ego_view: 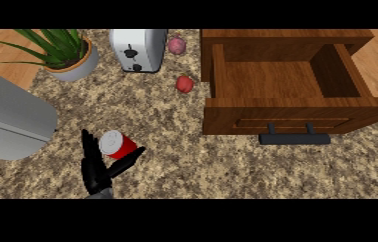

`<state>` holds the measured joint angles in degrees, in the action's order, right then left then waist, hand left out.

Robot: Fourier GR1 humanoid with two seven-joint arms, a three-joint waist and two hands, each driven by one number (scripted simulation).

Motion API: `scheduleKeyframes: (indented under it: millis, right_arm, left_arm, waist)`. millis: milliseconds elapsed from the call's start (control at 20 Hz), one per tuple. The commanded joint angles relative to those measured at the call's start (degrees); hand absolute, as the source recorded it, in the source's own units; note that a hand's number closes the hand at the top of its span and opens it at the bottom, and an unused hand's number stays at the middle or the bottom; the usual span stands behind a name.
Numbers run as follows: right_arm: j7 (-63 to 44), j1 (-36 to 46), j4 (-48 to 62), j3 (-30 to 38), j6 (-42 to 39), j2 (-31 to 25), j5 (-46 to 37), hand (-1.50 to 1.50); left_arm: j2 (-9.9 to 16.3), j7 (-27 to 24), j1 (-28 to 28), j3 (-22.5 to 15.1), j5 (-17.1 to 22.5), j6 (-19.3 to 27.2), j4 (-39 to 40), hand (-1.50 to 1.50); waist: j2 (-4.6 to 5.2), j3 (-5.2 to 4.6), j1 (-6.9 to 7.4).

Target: Pick up the can, place it into the drawer and close the drawer

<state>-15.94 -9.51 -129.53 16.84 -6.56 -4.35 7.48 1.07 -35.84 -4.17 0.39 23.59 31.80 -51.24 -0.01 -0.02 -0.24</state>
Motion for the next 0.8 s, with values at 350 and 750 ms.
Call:
scheduleKeyframes:
  millis: [350,750]
  right_arm:
    - [-1.16,-1.07,-1.58,0.48,-0.17,0.88,-0.57,-1.5]
    - [0.34,1.6,1.01,2.93,-1.21,-0.9,1.33,-1.5]
  left_arm:
    - [0.55,-2.8,-9.36,3.37,0.7,-10.9,11.16,1.5]
    - [0.87,-3.89,-15.05,4.17,-0.68,-13.43,14.02,1.5]
  waist:
    - [0.04,-0.01,-0.23]
    - [0.04,0.01,-0.21]
